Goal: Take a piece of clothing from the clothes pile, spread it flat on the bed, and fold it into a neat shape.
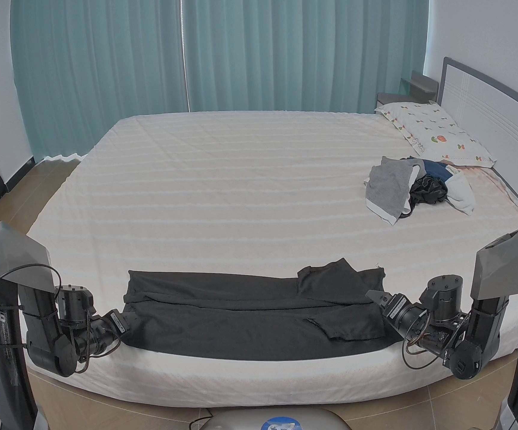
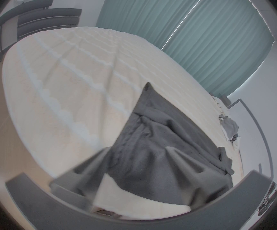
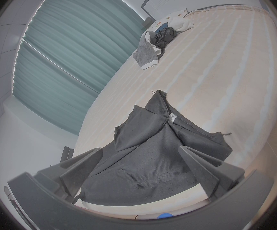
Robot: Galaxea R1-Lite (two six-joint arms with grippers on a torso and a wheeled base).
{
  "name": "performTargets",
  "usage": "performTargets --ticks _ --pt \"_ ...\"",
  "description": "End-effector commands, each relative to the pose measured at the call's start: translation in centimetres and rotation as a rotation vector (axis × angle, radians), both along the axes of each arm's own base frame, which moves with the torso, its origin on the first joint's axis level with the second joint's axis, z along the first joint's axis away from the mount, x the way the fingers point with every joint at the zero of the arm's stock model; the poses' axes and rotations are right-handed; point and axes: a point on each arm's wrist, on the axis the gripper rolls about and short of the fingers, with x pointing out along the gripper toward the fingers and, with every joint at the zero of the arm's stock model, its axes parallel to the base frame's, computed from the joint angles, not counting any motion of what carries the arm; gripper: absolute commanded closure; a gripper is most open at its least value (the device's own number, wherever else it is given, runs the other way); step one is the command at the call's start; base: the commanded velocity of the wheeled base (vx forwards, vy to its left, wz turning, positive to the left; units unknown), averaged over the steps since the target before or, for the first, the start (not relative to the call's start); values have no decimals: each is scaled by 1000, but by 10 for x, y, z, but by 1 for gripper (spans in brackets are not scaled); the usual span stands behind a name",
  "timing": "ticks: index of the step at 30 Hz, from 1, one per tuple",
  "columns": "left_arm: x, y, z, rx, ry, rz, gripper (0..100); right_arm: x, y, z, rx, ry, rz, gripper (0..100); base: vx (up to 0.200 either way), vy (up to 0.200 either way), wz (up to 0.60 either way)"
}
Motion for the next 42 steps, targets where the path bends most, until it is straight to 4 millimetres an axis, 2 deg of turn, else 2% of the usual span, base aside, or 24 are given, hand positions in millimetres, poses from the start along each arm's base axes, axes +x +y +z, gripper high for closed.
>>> performTargets --ticks 1,7,20,21,28,29,31,36,42 --pt "-9 5 -6 16 45 22 100 -1 0 -3 -4 13 3 0 0 0 0" --pt "-17 8 -9 125 83 52 100 -1 0 -3 -4 13 5 0 0 0 0" --pt "-22 8 -8 133 99 54 100 -2 1 -4 -5 17 11 0 0 0 0" --pt "-23 8 -8 133 100 54 0 -2 1 -4 -5 17 11 0 0 0 0" --pt "-19 12 4 126 47 75 0 -1 0 -1 -1 9 6 0 0 0 0" --pt "-16 16 17 107 -9 88 0 -1 0 -1 3 7 11 0 0 0 0" --pt "-12 16 20 84 -31 88 0 -1 0 -1 5 9 15 0 0 0 0" --pt "10 17 30 -52 -123 151 0 -1 0 -2 5 11 16 0 0 0 0" --pt "25 12 34 -65 -172 138 0 -1 0 -4 7 19 19 0 0 0 0"
